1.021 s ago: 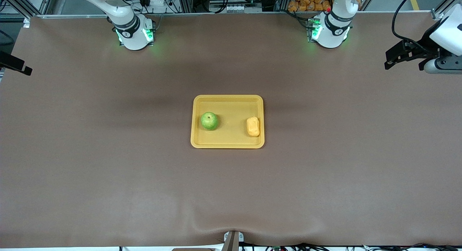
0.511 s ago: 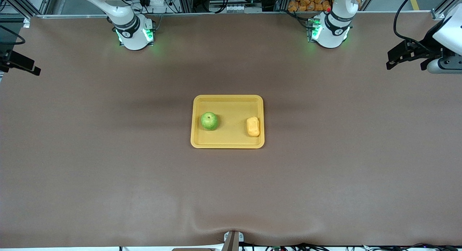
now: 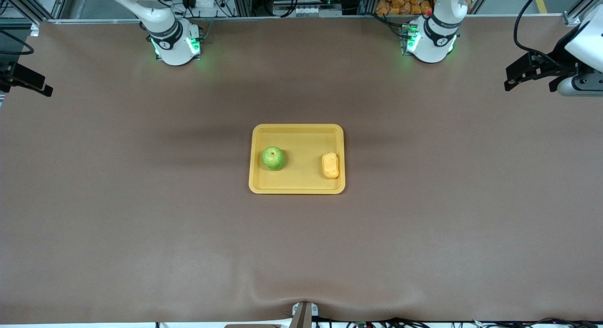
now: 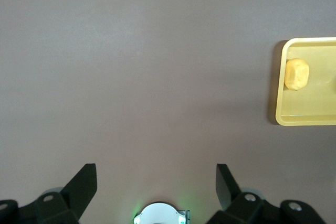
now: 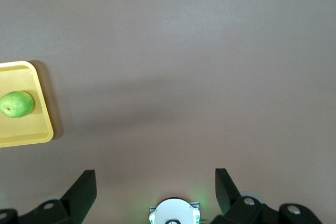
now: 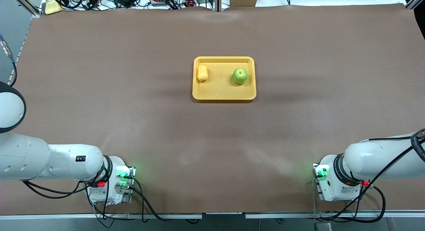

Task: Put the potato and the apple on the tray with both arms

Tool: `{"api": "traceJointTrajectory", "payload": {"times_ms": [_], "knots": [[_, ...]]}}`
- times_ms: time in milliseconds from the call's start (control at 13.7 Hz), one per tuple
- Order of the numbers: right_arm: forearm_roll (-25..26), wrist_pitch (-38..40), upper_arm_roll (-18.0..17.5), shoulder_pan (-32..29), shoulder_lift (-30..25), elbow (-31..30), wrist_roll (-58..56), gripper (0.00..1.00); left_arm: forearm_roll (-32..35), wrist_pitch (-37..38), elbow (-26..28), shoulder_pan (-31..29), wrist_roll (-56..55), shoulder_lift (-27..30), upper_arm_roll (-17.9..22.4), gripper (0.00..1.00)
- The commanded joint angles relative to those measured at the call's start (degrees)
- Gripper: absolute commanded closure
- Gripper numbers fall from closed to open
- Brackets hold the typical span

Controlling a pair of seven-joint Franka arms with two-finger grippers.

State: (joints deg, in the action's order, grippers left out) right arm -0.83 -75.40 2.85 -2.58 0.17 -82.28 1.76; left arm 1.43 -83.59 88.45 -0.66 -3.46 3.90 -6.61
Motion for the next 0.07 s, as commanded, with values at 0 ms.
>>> {"api": "traceJointTrajectory", "payload": {"times_ms": [0], "knots": [[0.3, -1.3, -1.4, -1.3, -1.8, -2.0, -0.5, 0.0, -0.4, 0.1, -0.6, -0.4, 0.3, 0.2, -0.1, 0.0]]}}
